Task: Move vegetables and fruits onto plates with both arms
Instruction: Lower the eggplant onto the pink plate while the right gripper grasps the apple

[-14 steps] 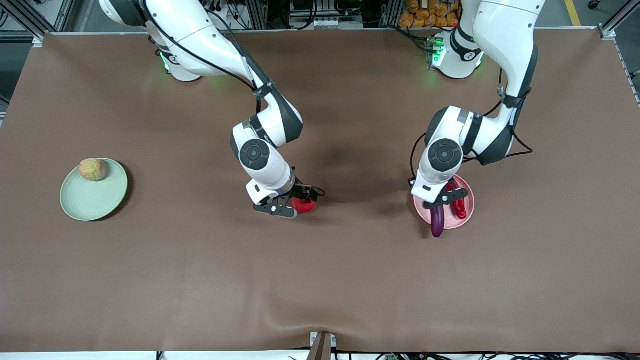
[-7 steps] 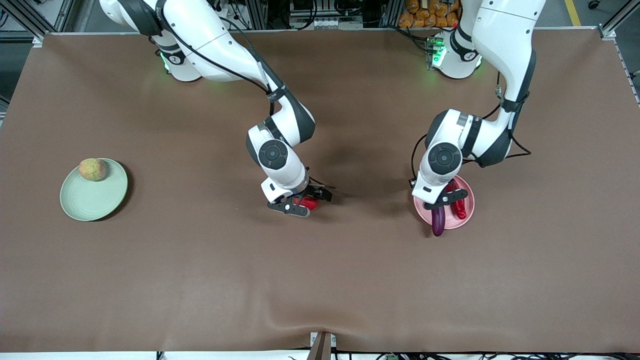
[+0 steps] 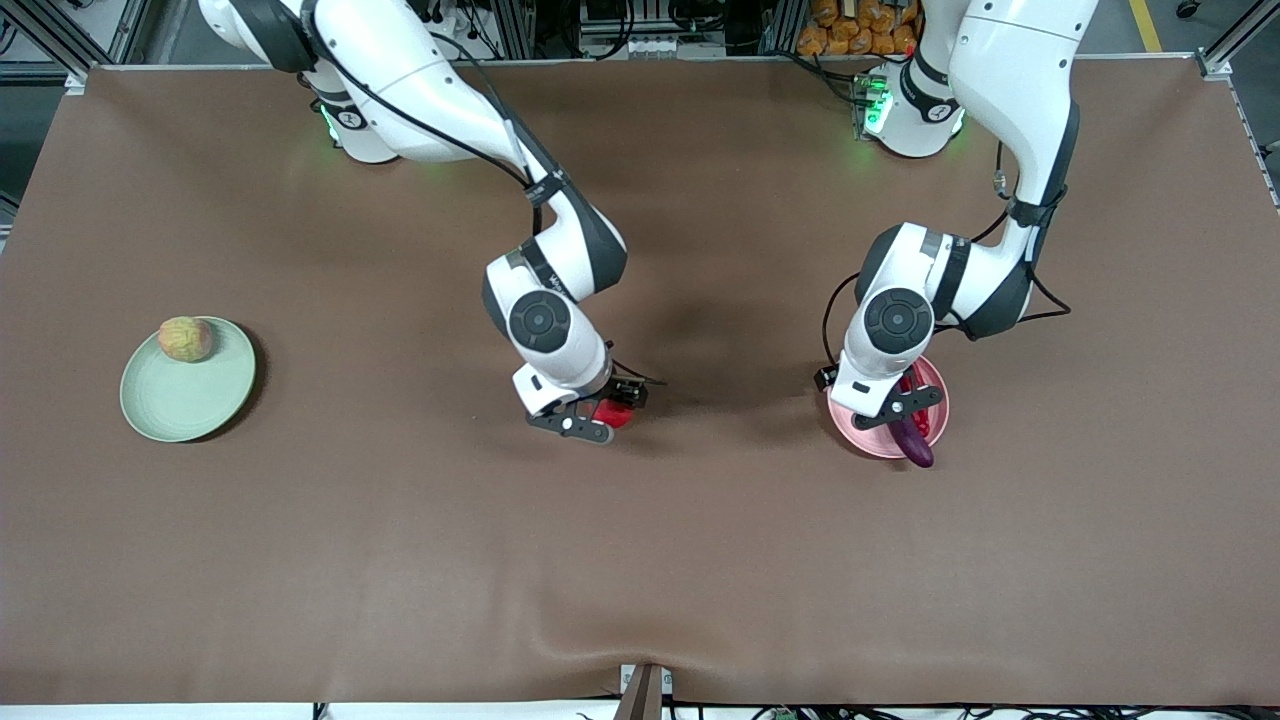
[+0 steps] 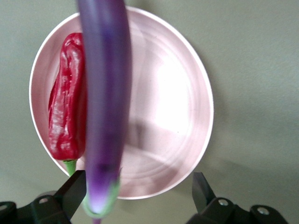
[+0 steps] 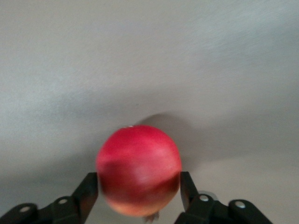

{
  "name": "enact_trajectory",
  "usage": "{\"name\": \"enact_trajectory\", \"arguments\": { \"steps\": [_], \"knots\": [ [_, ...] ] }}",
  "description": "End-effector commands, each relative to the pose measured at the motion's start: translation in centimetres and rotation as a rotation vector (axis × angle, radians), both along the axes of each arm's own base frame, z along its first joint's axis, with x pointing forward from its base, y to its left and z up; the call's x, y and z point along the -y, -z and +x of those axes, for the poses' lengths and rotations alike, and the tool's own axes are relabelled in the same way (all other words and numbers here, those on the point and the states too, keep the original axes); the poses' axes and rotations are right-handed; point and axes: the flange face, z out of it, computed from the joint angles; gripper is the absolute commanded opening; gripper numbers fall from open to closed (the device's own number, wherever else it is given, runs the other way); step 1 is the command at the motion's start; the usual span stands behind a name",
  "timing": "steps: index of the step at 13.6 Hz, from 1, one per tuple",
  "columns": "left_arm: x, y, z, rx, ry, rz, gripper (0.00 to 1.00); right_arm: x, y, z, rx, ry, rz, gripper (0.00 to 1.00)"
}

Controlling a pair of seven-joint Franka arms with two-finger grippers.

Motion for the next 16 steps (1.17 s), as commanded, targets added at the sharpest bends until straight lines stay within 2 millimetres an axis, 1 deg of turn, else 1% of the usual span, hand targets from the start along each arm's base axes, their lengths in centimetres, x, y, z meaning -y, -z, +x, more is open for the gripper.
{"name": "enact_trajectory", "arguments": {
  "steps": [1,2,3,4,5,6,7,8,9,10,12,13,15,16],
  "knots": [
    [0.6,-1.8,0.8,0.038,-0.001,0.001,1.0,4.1,-5.2,2.5,-0.089,0.005,-0.013,0.0],
    [0.8,-2.7,1.0,0.052,0.002,-0.006,1.0,5.2,-6.4,2.8,-0.107,-0.008,-0.012,0.0],
    [0.9,-4.0,1.3,0.072,0.005,-0.017,1.0,6.0,-7.2,3.1,-0.11,-0.005,-0.01,0.0],
    [1.1,-5.6,1.8,0.099,0.011,-0.03,1.0,5.7,-7.1,2.9,-0.11,-0.008,-0.01,0.0],
    [1.1,-7.8,2.4,0.12,0.012,-0.04,1.0,5.0,-6.9,2.6,-0.106,-0.014,-0.01,0.0],
    [0.8,-10.1,2.8,0.132,0.022,-0.046,1.0,4.8,-6.3,2.4,-0.106,-0.014,-0.015,0.81],
    [0.0,-12.4,3.3,0.14,0.044,-0.051,1.0,4.3,-5.5,1.9,-0.094,-0.033,-0.027,1.0],
    [-1.8,-15.0,3.9,0.148,0.054,-0.058,1.0,3.4,-4.3,0.9,-0.089,-0.054,-0.043,1.0],
    [-3.5,-17.6,4.1,0.153,0.066,-0.065,1.0,2.8,-3.3,0.4,-0.056,-0.068,-0.061,1.0],
    [-5.5,-19.6,4.3,0.141,0.088,-0.072,1.0,2.7,-2.1,-0.1,-0.03,-0.078,-0.076,1.0],
    [-9.6,-23.4,4.2,0.099,0.158,-0.077,1.0,2.3,-0.6,-0.9,0.004,-0.098,-0.088,1.0],
    [-11.1,-24.8,4.1,0.08,0.19,-0.079,1.0,2.6,-0.4,-0.9,0.02,-0.137,-0.133,1.0],
    [-14.0,-27.6,3.4,0.072,0.235,-0.089,1.0,3.6,0.7,-1.5,0.009,-0.194,-0.223,1.0],
    [-14.7,-29.2,2.8,0.082,0.273,-0.096,1.0,4.2,0.9,-1.5,-0.003,-0.207,-0.261,1.0]
  ]
}}
